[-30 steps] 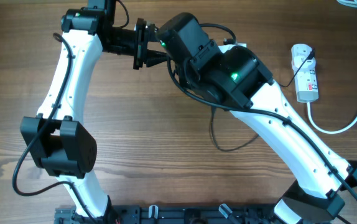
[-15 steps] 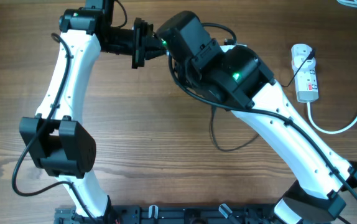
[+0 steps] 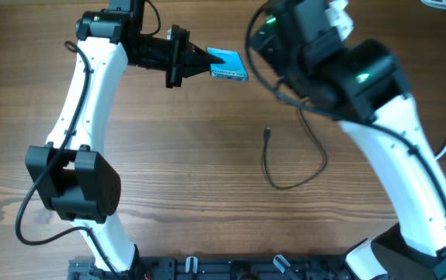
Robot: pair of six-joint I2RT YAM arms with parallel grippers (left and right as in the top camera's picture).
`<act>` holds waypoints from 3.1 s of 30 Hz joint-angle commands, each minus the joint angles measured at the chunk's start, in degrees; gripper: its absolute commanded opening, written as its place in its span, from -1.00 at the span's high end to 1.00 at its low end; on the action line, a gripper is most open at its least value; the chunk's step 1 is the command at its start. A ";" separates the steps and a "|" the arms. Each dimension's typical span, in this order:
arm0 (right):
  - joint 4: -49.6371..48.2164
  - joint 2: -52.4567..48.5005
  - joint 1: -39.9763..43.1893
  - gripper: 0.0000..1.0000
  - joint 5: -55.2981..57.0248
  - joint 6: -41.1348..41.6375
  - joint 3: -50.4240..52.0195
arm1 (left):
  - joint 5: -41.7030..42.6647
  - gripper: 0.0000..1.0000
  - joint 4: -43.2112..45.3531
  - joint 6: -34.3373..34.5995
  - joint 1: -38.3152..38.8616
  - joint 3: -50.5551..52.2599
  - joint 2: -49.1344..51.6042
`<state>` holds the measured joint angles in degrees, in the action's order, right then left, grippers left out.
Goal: Plug charger to phone and switch on socket
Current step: 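Grasp the USB-C cable plug with the right gripper, then lift the plug and bring the phone toward it with the left gripper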
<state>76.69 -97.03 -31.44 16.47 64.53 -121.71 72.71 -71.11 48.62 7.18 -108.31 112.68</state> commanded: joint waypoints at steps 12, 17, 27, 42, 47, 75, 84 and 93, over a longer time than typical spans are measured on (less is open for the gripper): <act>-2.58 -2.19 11.58 -1.00 -17.31 -31.56 27.17 | -31.63 0.92 -2.73 -3.21 0.04 -0.87 -2.08; -14.97 -2.21 10.97 -0.99 -21.92 -31.61 43.30 | -44.94 0.92 -4.76 -2.93 -0.98 -0.87 -2.08; -23.47 -14.51 5.90 -0.26 -20.61 -30.40 49.18 | -66.38 0.92 -5.44 -2.95 1.25 1.84 -1.88; -29.94 -15.28 4.59 0.28 -17.35 -29.86 49.27 | -71.73 0.92 -3.43 -2.73 1.51 5.40 -1.66; -30.80 -15.28 3.54 0.35 -14.62 -28.20 49.86 | -71.73 0.92 -3.21 -2.75 1.51 5.40 -1.66; -29.92 -22.05 3.10 0.54 -18.08 -28.28 50.16 | -70.82 0.92 -3.08 -2.73 1.57 5.40 -1.66; -29.20 -22.05 3.10 0.58 -18.51 -26.86 50.16 | -70.82 0.92 -3.08 -2.73 1.57 5.40 -1.66; -28.24 -22.08 3.10 0.58 -19.34 -25.55 50.16 | -70.79 0.92 -3.21 -2.73 1.57 5.40 -1.66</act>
<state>47.46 -114.43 -27.99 0.01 37.54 -73.67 1.98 -74.35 46.54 8.73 -103.07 112.68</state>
